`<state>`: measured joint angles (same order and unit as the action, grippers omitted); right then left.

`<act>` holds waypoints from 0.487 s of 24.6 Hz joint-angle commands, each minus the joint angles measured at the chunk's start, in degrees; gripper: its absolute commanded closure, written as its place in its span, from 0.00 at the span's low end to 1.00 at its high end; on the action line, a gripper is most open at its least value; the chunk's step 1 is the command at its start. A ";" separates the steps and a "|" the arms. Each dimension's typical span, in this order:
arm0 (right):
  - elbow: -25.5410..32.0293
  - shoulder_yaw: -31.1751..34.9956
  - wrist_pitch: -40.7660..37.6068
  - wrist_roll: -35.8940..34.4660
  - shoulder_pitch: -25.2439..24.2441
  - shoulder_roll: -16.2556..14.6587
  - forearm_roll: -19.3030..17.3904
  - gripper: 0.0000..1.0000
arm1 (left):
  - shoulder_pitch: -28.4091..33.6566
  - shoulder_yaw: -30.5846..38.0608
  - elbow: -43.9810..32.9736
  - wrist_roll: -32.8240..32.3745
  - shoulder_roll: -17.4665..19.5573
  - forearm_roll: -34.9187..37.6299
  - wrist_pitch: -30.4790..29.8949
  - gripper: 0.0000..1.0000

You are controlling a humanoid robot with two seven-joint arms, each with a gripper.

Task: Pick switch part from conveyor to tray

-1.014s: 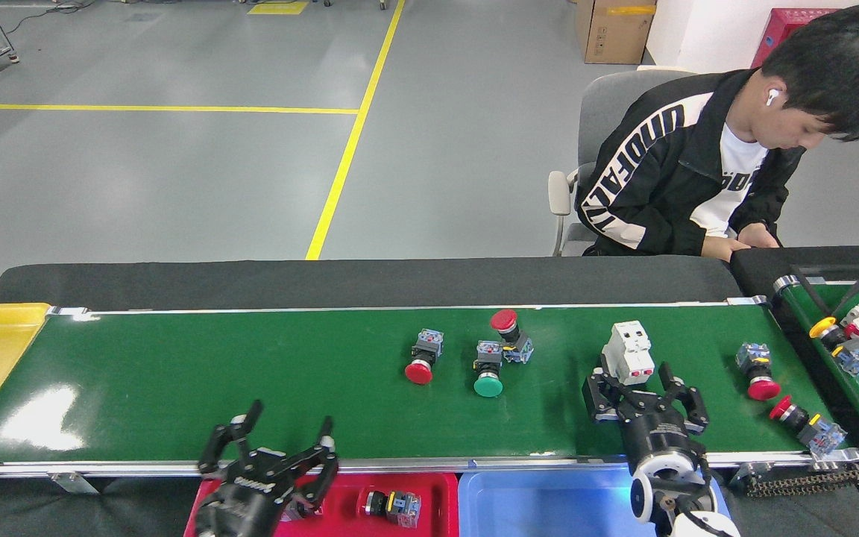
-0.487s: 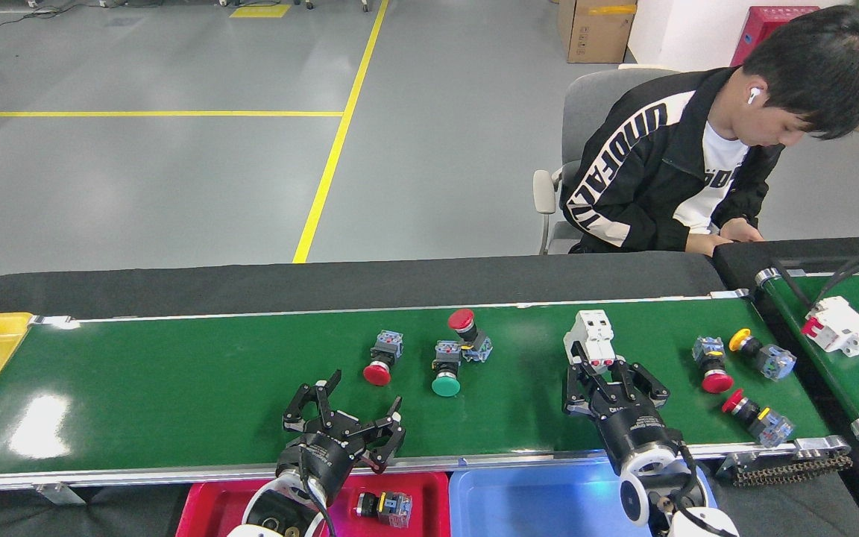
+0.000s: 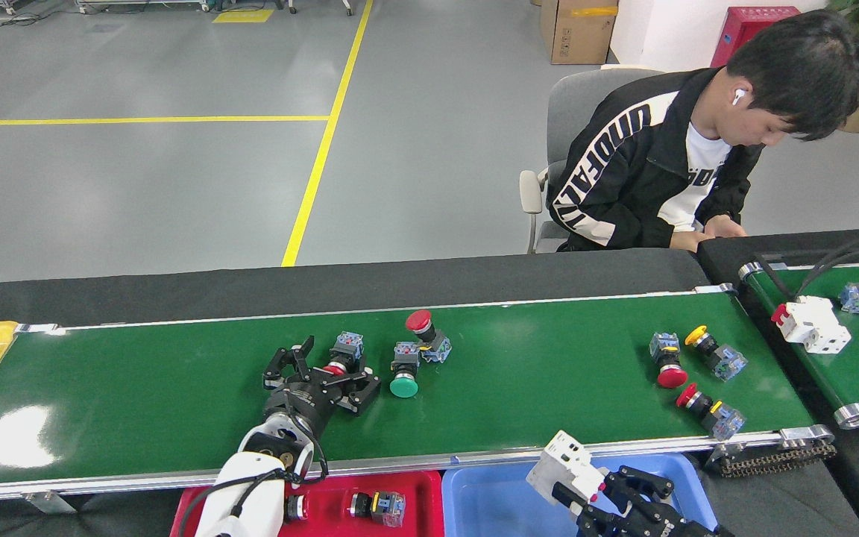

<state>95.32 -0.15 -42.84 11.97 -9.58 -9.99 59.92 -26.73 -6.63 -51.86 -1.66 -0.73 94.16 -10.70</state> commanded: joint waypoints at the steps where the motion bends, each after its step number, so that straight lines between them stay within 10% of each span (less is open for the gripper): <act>1: 0.74 1.56 -0.22 0.43 0.27 0.49 -0.41 0.03 | -0.70 1.36 -0.61 0.52 0.82 -0.55 -2.84 0.92; 6: 1.71 9.91 6.72 0.60 1.23 7.96 -0.59 0.04 | 3.87 2.68 -8.08 0.52 2.40 -3.10 -3.98 0.93; 12: 1.97 10.96 31.68 0.08 3.52 7.61 0.11 0.05 | 22.59 5.57 -32.24 0.96 6.97 -6.53 -7.50 0.90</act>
<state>96.48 10.42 -17.51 12.72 -6.58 -1.69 60.00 -5.36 -1.96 -80.03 -1.49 5.36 87.97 -16.96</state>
